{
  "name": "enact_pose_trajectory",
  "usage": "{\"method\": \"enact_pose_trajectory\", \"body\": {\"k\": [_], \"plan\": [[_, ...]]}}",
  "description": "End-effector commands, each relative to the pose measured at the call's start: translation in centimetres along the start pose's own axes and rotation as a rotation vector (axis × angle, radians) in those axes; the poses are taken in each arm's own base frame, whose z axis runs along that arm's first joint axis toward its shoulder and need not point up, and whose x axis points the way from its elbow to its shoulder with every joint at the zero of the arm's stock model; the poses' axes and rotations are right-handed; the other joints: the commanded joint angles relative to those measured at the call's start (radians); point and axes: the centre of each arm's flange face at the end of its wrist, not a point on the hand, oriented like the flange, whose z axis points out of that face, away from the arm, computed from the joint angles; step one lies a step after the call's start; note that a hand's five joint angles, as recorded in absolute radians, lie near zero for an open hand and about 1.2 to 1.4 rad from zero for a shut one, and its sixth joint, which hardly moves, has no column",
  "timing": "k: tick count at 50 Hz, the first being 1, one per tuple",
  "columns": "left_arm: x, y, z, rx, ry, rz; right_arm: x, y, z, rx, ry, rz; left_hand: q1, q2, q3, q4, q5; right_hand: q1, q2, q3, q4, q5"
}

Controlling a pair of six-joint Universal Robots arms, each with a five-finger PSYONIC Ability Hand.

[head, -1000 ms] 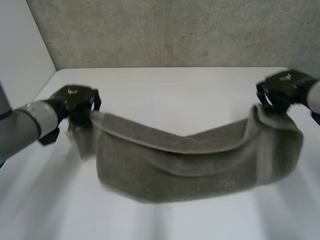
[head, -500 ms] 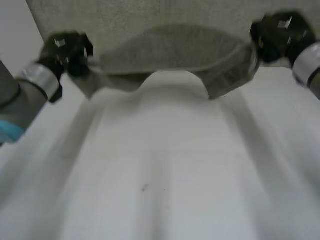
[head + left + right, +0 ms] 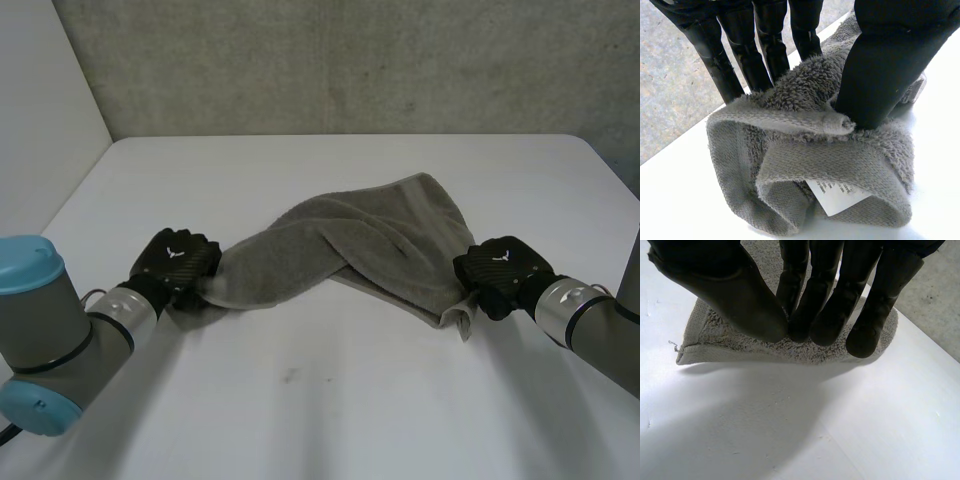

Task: Fold the towel.

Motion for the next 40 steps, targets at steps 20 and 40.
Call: {"method": "enact_pose_trajectory", "body": {"k": [20,40], "plan": [[0.8,-1.3,-0.9,0.056,0.003,0.019,-0.6,0.6,-0.1,-0.020,-0.012,0.002,0.057,0.059,0.057,0.058,0.059,0.059,0.051,0.052,0.052,0.050],[1.4,-1.8,-1.0,0.072,0.018,0.026,-0.9,1.1,0.2,-0.037,-0.021,-0.002,0.200,0.202,0.200,0.201,0.202,0.059,0.051,0.052,0.052,0.050]]}}
